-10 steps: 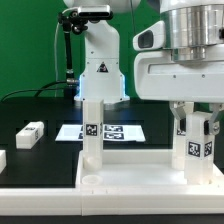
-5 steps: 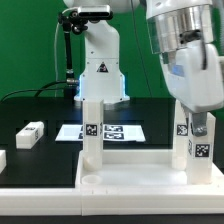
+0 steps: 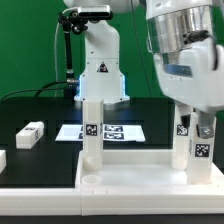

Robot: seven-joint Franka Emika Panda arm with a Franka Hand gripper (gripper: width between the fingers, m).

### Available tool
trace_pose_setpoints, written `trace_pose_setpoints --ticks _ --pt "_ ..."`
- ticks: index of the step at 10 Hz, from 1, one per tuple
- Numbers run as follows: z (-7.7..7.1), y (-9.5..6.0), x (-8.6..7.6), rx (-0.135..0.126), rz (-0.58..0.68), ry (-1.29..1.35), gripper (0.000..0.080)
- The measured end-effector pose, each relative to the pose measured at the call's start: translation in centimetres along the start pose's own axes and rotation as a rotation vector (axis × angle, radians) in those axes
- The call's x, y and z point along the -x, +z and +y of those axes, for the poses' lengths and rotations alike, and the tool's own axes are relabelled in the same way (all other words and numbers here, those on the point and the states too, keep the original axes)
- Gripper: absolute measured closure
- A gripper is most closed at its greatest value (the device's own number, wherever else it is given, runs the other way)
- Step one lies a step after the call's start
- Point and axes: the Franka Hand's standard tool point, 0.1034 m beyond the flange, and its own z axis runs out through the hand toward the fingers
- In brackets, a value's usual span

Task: Assemble desk

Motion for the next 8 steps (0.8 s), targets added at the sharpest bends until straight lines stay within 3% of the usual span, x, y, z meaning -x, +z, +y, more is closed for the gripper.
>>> trace_pose_setpoints --ticks 2,6,7,8 --pt "-0.47 0.05 0.84 -0.004 -0.005 -0.238 0.0156" --pt "-0.31 0.02 0.28 0.006 0.009 -0.457 0.0150" --pt "0.01 0.05 0.41 0.061 0.026 -0.691 0.0150" --pt "0.09 0.63 1.03 0.094 0.034 -0.877 0.0150"
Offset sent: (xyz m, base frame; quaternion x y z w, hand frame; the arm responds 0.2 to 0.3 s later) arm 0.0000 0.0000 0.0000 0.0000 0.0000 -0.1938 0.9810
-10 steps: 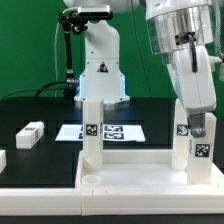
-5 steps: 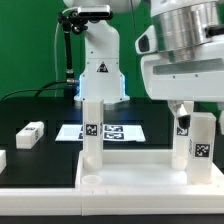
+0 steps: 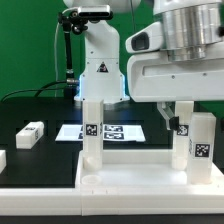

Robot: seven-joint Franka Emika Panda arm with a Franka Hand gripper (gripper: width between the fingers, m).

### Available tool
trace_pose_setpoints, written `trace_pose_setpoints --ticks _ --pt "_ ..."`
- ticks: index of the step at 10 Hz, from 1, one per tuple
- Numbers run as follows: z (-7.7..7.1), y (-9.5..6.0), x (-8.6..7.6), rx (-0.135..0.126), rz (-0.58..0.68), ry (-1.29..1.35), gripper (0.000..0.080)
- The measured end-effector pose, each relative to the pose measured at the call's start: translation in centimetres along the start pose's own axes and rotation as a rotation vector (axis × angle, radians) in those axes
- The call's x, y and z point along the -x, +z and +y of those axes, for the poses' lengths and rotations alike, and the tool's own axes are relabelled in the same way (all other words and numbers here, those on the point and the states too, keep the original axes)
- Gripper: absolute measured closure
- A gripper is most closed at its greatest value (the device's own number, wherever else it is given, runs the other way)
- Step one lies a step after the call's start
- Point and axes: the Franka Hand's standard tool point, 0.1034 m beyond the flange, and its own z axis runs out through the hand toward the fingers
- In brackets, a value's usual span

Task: Assemble desk

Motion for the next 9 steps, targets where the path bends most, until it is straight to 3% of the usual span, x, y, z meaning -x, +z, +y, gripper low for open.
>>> trace_pose_setpoints --ticks 3,5,9 --pt "0.00 0.35 0.17 0.008 -0.002 -0.014 0.0163" --pt "0.11 0.39 0.19 0.010 -0.003 0.146 0.0507" --pt "0.10 0.39 0.18 0.008 -0.002 0.413 0.0507"
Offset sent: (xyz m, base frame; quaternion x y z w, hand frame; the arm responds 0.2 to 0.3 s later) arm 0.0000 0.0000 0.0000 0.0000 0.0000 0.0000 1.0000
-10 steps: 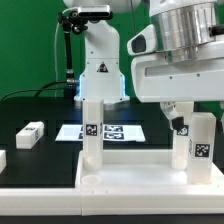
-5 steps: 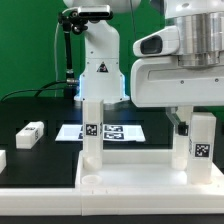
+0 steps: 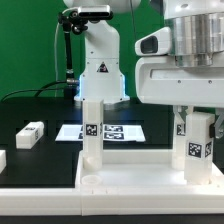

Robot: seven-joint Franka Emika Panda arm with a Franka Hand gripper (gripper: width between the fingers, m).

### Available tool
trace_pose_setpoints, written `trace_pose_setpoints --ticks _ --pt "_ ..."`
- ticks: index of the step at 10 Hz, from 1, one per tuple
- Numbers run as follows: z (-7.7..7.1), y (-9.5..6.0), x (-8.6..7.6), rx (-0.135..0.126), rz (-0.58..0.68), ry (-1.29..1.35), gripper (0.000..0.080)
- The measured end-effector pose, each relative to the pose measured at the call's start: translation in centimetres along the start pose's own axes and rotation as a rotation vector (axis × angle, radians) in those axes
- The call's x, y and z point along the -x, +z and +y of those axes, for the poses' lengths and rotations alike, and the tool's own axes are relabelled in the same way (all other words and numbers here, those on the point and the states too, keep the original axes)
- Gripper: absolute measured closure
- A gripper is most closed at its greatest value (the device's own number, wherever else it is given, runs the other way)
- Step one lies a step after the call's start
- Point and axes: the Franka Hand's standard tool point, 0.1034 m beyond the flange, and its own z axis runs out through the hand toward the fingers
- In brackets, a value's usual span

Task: Assemble desk

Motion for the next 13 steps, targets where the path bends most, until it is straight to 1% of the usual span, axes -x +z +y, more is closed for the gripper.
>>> trace_pose_setpoints --ticks 3,5,7,8,9,12,13 --pt "-0.4 -0.2 0.0 -0.002 -0.001 0.410 0.0507" --pt "-0.7 -0.1 -0.1 -0.041 -0.021 0.780 0.0507" --pt "-0.6 -0.2 -0.7 -0.057 -0.019 1.013 0.0507" --pt "-0.5 -0.1 -1.0 -0.056 -0.016 1.101 0.0507" --pt "-0.6 -0.1 -1.2 -0.058 -0.010 1.157 0.0507" --pt "-0.6 -0.1 -1.1 -0.056 -0.002 1.119 0.0507" --pt "-0.6 0.0 -1.1 -0.056 -0.002 1.117 0.0399"
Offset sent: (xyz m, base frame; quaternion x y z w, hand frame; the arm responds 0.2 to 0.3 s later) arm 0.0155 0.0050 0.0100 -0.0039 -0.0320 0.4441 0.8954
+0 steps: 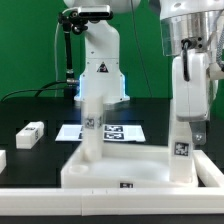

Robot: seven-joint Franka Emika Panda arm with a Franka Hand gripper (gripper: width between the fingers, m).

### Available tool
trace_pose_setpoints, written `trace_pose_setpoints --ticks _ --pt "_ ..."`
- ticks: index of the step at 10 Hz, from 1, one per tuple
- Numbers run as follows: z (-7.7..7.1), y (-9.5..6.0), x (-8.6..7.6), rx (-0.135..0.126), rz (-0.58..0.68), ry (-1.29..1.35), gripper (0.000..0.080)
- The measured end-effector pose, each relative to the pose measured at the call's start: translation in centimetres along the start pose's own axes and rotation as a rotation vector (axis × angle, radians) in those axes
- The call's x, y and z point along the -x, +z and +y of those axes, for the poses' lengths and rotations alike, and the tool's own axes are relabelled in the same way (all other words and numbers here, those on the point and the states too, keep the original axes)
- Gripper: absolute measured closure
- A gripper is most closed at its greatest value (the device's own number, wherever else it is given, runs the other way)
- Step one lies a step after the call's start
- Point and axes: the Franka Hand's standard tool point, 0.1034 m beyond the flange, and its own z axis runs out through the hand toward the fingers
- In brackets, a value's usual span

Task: Assemble desk

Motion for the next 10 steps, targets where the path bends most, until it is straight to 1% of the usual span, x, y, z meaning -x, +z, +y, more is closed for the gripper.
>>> trace_pose_setpoints --ticks 1,2,3,4,5,6,8,10 --pt "0.0 0.0 0.0 0.000 0.000 -0.004 0.0251" --pt "0.0 -0.2 0.1 -0.001 -0.002 -0.017 0.0180" --pt "-0.1 -1.8 0.5 -0.008 -0.018 -0.092 0.0159" --pt "-0.4 -3.9 0.8 -0.024 -0.037 -0.120 0.0159" --pt "-1.2 -6.7 0.6 -0.052 -0.058 -0.151 0.0151" --pt "-1.9 -8.4 0.3 -0.074 -0.068 -0.158 0.0151" --pt "-1.5 -7.4 0.2 -0.067 -0.059 -0.162 0.0151" --pt "-1.5 -7.4 0.2 -0.067 -0.058 -0.162 0.0151"
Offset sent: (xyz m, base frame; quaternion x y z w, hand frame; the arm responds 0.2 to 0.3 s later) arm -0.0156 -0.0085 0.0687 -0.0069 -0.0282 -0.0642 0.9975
